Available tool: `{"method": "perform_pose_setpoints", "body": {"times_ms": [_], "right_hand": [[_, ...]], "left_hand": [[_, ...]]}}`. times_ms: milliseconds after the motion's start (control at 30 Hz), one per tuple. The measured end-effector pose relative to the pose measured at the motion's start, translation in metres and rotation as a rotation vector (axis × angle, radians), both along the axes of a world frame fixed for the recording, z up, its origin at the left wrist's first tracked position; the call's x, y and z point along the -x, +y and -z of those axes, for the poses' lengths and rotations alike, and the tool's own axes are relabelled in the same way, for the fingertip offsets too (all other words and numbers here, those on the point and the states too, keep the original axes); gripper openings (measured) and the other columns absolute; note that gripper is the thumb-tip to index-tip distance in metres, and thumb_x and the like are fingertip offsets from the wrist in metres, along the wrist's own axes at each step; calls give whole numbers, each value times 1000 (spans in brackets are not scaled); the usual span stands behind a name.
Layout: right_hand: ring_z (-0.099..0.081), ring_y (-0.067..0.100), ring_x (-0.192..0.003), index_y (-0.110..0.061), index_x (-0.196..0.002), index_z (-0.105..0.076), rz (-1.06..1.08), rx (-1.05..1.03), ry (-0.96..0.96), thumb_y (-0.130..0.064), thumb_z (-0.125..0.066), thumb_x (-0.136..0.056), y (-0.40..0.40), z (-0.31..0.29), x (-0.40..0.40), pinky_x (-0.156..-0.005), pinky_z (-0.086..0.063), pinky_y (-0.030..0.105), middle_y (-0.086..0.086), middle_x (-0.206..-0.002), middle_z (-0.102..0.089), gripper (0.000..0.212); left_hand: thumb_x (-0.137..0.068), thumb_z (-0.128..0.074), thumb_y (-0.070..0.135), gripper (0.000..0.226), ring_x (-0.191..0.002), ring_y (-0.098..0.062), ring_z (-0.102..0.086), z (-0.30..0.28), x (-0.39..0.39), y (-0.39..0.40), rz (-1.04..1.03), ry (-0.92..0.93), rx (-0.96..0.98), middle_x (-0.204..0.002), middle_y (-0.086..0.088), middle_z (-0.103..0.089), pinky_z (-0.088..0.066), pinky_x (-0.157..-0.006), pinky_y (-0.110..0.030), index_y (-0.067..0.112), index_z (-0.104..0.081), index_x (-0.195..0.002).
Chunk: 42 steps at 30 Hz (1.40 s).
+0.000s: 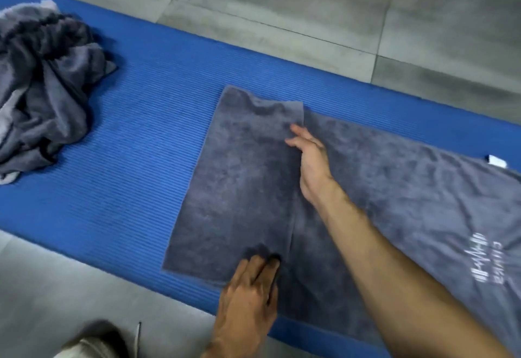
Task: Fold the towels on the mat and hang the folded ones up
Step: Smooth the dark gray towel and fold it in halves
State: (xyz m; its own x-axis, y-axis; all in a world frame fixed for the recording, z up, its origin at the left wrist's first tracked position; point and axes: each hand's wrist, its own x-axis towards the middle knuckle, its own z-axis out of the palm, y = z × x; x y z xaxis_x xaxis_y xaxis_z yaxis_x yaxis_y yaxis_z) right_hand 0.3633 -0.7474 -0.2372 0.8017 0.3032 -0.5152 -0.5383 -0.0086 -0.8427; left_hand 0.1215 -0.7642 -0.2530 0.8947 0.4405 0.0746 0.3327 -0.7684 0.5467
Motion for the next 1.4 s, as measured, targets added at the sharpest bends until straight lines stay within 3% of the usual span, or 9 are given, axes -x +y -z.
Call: {"method": "perform_pose_setpoints", "body": {"times_ms": [267, 433, 533, 767, 867, 933, 1100, 1200, 1400], "right_hand": [[-48, 14, -130, -17, -124, -63, 115, 3, -29, -10, -55, -59, -122, 10, -14, -106, -40, 23, 2, -143, -51, 66], [-58, 13, -113, -28, -125, -62, -46, 132, -45, -17, -55, -67, -138, 6, -53, -80, -45, 25, -5, -130, -62, 60], [-57, 6, -96, -20, -124, -64, -90, 271, -79, -4, -57, -81, -116, -2, -75, -71, -43, 17, -4, -115, -64, 46], [-47, 10, -122, -18, -126, -61, -59, 262, -93, -1, -54, -81, -125, -12, -84, -102, -42, 27, -6, -140, -50, 49], [-45, 8, -125, -18, -123, -64, 60, 234, -93, 2, -53, -79, -144, -9, -85, -94, -40, 16, -10, -138, -49, 49], [-45, 8, -124, -16, -124, -63, 96, 244, -114, 4, -53, -80, -158, -4, -88, -89, -41, 10, -8, -140, -48, 50], [-22, 14, -146, -20, -146, -41, -128, 557, -410, 1, -57, -83, -174, 13, -80, -119, -19, 24, -2, -159, -27, 68], [-35, 28, -139, -13, -145, -41, -100, 778, -669, -12, -55, -80, -155, 9, -62, -116, -27, 34, 12, -151, -38, 67], [-64, 22, -87, -16, -126, -54, -381, 659, -827, -12, -56, -82, -65, -2, -19, -76, -48, 32, -2, -103, -67, 45]], "left_hand": [[-73, -49, 20, 37, -89, -17, -54, 6, -15, -73, 280, 52, 114, -108, 6, -52, -53, -47, -29, 24, -55, -109], [-72, -52, 21, 31, -84, -20, -57, 3, -18, -82, 342, 93, 53, -96, 4, -65, -54, -60, -28, 25, -66, -99], [-68, -48, 25, 33, -82, -19, -63, 6, -15, -72, 414, 207, 22, -92, 5, -65, -51, -49, -24, 27, -67, -95], [-64, -49, 26, 35, -75, -14, -66, -15, -28, -77, 673, 247, -27, -89, 8, -65, -43, -37, -21, 28, -66, -95], [-53, -57, 26, 41, -76, -10, -64, -19, -32, -96, 763, 221, -11, -88, 10, -64, -47, -41, -23, 29, -65, -94], [-58, -54, 26, 36, -76, -8, -62, -18, -35, -109, 762, 197, 2, -86, 10, -60, -49, -44, -23, 29, -62, -93], [-73, -54, 44, 33, -80, -3, -61, -22, -42, -123, 722, 214, 50, -94, 14, -60, -50, -53, -21, 30, -60, -103], [-81, -49, 46, 23, -69, -3, -62, -27, -49, -101, 564, 215, 84, -86, 15, -65, -49, -52, -20, 31, -61, -93], [-86, -43, 40, 20, -62, -20, -66, -1, -21, 5, 193, 300, 119, -78, 4, -69, -54, -52, -31, 26, -57, -86]]}}
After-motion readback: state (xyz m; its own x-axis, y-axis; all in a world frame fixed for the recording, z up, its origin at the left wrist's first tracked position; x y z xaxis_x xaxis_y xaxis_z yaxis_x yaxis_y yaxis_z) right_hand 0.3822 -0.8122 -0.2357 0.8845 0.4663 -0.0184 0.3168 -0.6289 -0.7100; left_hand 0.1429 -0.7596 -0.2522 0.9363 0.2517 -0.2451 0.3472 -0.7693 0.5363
